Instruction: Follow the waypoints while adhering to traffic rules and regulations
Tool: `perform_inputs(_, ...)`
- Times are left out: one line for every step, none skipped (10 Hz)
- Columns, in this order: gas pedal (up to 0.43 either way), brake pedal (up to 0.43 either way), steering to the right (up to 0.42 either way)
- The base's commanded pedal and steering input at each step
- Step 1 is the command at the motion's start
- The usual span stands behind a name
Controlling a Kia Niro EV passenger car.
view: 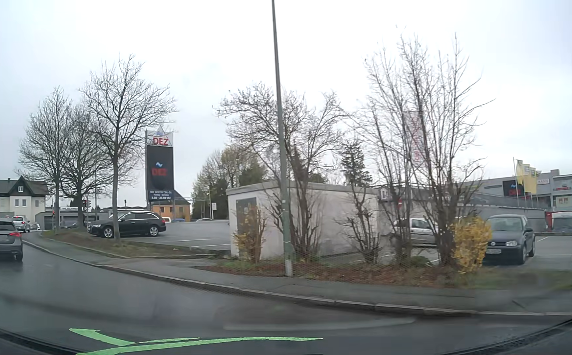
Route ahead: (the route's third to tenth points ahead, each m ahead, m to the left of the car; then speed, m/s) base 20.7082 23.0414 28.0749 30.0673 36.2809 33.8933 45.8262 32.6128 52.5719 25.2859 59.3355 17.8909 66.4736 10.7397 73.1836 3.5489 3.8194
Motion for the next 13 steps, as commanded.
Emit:
perform_inputs(0.331, 0.000, -0.413)
perform_inputs(0.331, 0.000, -0.422)
perform_inputs(0.331, 0.000, -0.431)
perform_inputs(0.331, 0.000, -0.432)
perform_inputs(0.331, 0.000, -0.432)
perform_inputs(0.331, 0.000, -0.432)
perform_inputs(0.331, 0.000, -0.425)
perform_inputs(0.331, 0.000, -0.412)
perform_inputs(0.331, 0.000, -0.400)
perform_inputs(0.331, 0.000, -0.385)
perform_inputs(0.331, 0.000, -0.369)
perform_inputs(0.331, 0.000, -0.355)
perform_inputs(0.331, 0.000, -0.342)
